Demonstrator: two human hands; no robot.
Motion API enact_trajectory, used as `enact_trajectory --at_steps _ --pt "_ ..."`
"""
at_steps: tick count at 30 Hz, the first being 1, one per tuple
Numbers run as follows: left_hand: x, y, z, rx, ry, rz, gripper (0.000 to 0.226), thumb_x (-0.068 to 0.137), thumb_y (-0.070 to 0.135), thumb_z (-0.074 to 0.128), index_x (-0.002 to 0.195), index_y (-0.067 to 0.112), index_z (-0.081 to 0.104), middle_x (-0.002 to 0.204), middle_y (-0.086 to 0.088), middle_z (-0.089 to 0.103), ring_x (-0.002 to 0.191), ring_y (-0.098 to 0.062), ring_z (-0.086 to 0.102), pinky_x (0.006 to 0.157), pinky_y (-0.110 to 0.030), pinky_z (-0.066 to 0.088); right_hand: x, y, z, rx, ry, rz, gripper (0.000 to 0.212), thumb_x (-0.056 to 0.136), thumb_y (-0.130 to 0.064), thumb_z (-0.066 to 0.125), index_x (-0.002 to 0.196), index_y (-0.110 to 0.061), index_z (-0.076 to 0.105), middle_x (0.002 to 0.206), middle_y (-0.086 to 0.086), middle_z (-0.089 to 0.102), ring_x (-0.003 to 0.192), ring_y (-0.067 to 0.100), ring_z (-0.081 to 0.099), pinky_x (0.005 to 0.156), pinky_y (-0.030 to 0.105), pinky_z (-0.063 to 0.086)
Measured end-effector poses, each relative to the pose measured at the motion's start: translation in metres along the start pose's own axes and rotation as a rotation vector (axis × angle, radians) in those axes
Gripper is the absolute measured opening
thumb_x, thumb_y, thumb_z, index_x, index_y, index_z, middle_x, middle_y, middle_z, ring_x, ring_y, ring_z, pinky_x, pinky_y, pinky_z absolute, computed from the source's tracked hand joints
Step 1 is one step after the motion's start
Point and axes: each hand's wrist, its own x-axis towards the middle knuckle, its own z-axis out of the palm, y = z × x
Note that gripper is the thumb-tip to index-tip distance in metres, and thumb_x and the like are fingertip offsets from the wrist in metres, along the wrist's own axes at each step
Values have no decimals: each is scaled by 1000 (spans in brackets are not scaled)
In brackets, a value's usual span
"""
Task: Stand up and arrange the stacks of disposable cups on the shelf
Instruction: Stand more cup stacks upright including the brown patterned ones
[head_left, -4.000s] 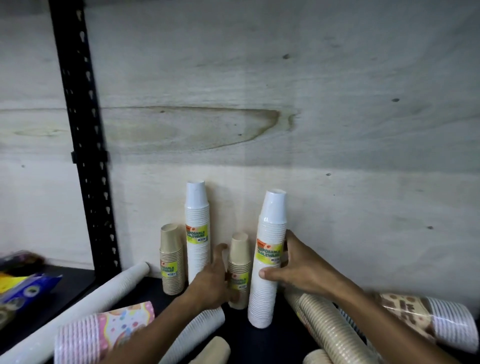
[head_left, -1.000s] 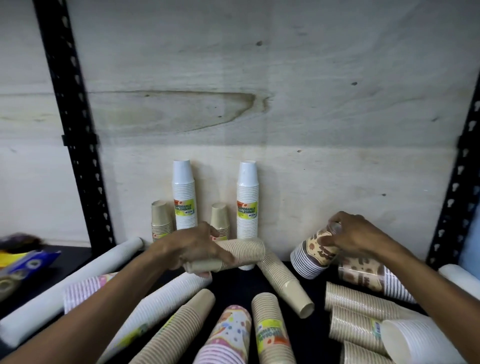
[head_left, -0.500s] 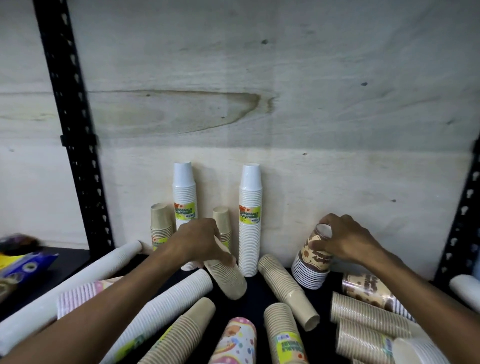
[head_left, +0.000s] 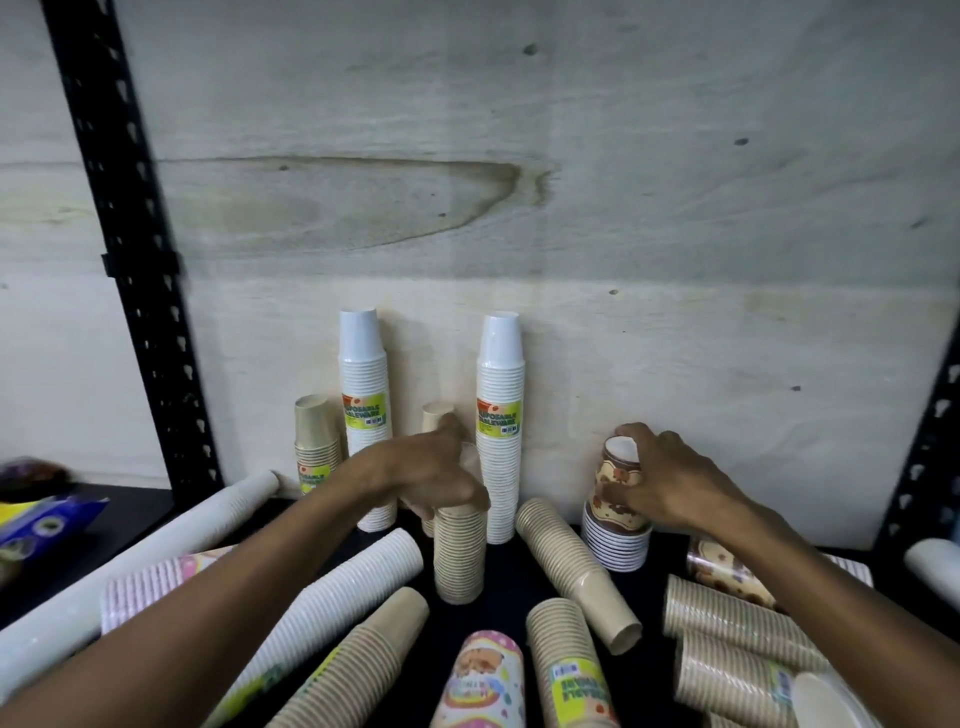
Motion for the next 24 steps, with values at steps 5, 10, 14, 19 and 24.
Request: enact_trajectory --at_steps 5,10,14,19,24 --pt "0 -4 -2 -150 -45 40 69 82 26 74 137 18 34 102 2 60 73 -13 66 60 -21 56 -1 -3 4 -33 -8 -20 76 81 -57 64 144 -33 30 134 10 44 121 33 53 96 40 48" --pt "8 -7 13 93 181 -31 83 75 68 66 133 16 39 117 -4 64 76 -18 65 70 -29 54 0 -3 4 -66 -36 -24 76 85 -52 61 148 -34 24 139 10 41 125 33 50 99 40 46" --pt "2 -8 9 -124 -38 30 78 79 43 76 136 23 27 109 1 62 80 -15 67 64 -26 59 4 -1 4 -51 -33 -30 76 86 -50 62 149 -33 23 139 12 42 124 33 51 97 37 44" --pt "5 -17 15 -148 77 73 81 73 40 82 136 23 33 104 0 64 74 -19 68 59 -29 58 5 1 3 -25 -32 -51 73 85 -41 66 147 -34 29 133 12 43 118 33 55 93 34 46" --pt "9 -24 30 31 278 68 91 64 69 75 130 19 36 114 -4 65 100 -25 63 79 -34 51 10 3 0 26 -78 -102 75 83 -23 65 149 -37 31 131 14 38 107 32 61 91 35 54"
